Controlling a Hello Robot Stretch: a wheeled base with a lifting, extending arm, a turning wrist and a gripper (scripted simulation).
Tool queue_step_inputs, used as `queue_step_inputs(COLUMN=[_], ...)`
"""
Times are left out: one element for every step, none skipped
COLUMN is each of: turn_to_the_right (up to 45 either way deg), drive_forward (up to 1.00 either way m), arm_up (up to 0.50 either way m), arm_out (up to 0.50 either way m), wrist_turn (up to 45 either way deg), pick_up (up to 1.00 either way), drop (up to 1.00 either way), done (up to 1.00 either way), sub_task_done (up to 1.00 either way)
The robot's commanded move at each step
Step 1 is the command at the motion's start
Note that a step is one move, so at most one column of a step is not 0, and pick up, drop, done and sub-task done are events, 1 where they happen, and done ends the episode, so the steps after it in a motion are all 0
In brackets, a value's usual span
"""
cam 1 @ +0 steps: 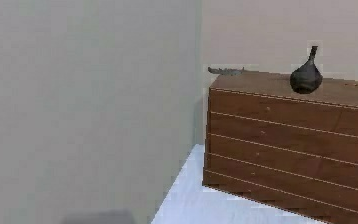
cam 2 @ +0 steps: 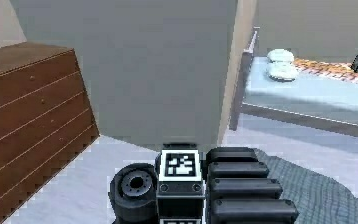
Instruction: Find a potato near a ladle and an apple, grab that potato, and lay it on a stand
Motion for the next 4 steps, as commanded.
queue_step_inputs(turn_to_the_right=[-39.0, 0.0, -6.0, 0.0], drive_forward=[0.00, 0.35, 0.00, 0.10], arm_up=[0.00, 0.00, 0.00, 0.00], arm_out=[0.00, 0.00, 0.00, 0.00], wrist_turn=[0.0, 0.0, 0.0, 0.0], pick_up=[0.00, 0.00, 0.00, 0.00], drop=[0.00, 0.00, 0.00, 0.00], done=[0.00, 0.00, 0.00, 0.00], sub_task_done=[0.00, 0.00, 0.00, 0.00])
